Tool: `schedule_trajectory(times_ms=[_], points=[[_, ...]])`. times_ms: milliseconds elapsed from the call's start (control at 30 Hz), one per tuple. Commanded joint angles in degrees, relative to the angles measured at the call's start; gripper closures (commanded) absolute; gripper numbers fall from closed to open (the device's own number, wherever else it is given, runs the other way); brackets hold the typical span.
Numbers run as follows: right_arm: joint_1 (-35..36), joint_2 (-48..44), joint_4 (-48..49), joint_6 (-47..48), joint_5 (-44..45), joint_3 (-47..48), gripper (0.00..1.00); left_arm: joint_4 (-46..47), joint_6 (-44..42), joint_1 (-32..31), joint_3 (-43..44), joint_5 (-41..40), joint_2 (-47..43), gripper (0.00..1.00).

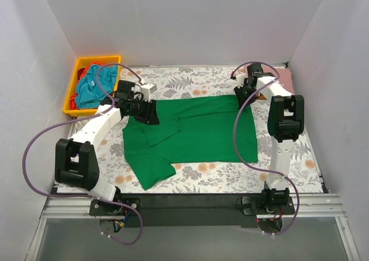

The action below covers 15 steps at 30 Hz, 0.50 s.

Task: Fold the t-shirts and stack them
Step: Fold the tshirt

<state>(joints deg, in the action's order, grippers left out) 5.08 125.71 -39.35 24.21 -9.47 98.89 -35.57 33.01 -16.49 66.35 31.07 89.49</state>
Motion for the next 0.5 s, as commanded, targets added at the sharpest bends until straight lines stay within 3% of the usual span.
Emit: schedule_trajectory(times_ms=[0,33,67,100,233,467], points=[[-0.2,-3.1,-3.1,2.1,-2.7,3.5,0.68,-6.3,-5.4,5.3,-2.9,3.5,-6.6,0.58],[-0.3,-7.0,-4.3,3.6,-4.6,1.2,0.6,-9.6,-9.2,6.3,-3.3,6.1,-8.7,0.52],[-0.3,-18.5,-8.4,8.3,-8.1,-5.1,0.38,-16.7,-18.2,8.2,-4.4,10.2,-13.1,0.4],[-0.2,-22.7,-10.7,9.4,-8.5,-7.5,0.34,-20.9,-20.6,8.9,-5.0,10.9,-13.8,0.39],[0.4,-32.2,-15.0,15.7,-7.9,-17.4,0.35,-32.1,-33.0,9.4,-7.2,8.1,-17.2,0.39],[5.1,-47.0,-15.8,20.8,-2.5,-39.6,0.47,-31.3,-40.5,9.4,-15.9,-3.3,-23.9,0.4]])
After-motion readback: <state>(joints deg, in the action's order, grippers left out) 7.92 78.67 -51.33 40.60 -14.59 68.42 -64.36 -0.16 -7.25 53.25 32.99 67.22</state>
